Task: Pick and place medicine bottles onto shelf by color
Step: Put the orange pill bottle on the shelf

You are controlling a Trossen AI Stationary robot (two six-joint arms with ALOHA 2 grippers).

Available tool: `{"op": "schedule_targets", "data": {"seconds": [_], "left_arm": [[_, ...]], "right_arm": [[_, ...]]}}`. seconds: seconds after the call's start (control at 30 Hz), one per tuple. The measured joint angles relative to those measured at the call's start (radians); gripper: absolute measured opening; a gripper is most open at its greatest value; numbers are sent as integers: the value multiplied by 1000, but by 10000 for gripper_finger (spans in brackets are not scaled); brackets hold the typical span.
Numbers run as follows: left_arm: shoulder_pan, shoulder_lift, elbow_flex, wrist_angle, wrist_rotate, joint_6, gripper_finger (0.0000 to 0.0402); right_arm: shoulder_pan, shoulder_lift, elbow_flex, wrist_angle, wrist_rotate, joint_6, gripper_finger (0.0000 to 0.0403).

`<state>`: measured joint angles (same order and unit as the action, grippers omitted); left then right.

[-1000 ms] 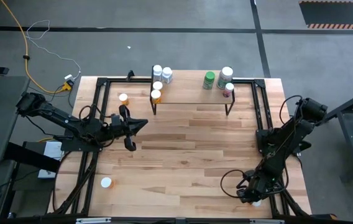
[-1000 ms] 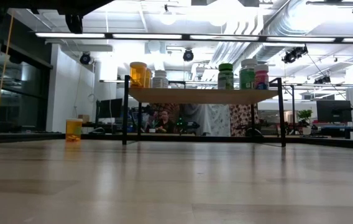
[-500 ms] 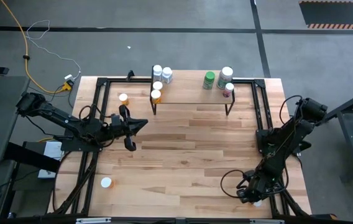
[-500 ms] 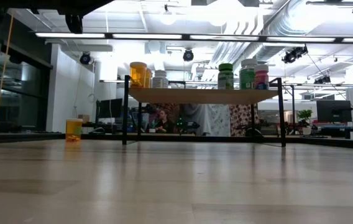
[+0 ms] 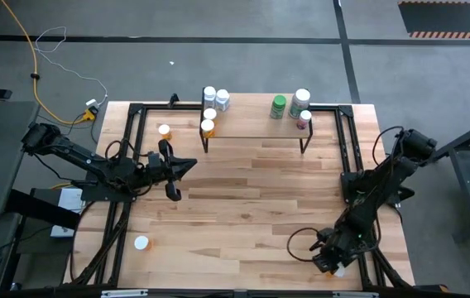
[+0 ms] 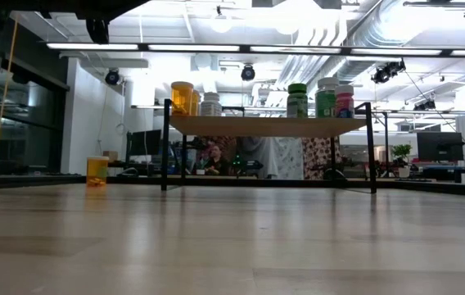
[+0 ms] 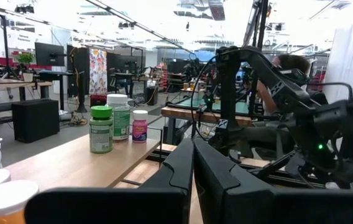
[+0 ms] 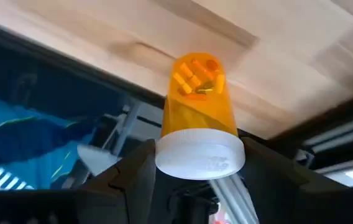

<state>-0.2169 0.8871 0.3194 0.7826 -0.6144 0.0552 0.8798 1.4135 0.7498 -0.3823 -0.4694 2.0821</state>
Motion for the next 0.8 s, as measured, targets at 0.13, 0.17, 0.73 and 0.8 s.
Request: {"op": "schedule_targets", "data": {"seconds": [0.13, 0.17, 0.73, 0.8], "left_arm": [[0, 0, 0, 0, 0, 9, 3], [0, 0, 0, 0, 0, 9, 3], [0, 0, 0, -2, 0, -24, 3], [0, 0, 0, -2, 0, -25, 3]], "right_arm": [[-66, -19, 29, -1, 30, -130, 198], [-86, -21, 40, 0, 45, -168, 198], [-476, -17, 457, -259, 274, -1108, 197], [-524, -6, 542, -358, 325, -1199, 197]]}}
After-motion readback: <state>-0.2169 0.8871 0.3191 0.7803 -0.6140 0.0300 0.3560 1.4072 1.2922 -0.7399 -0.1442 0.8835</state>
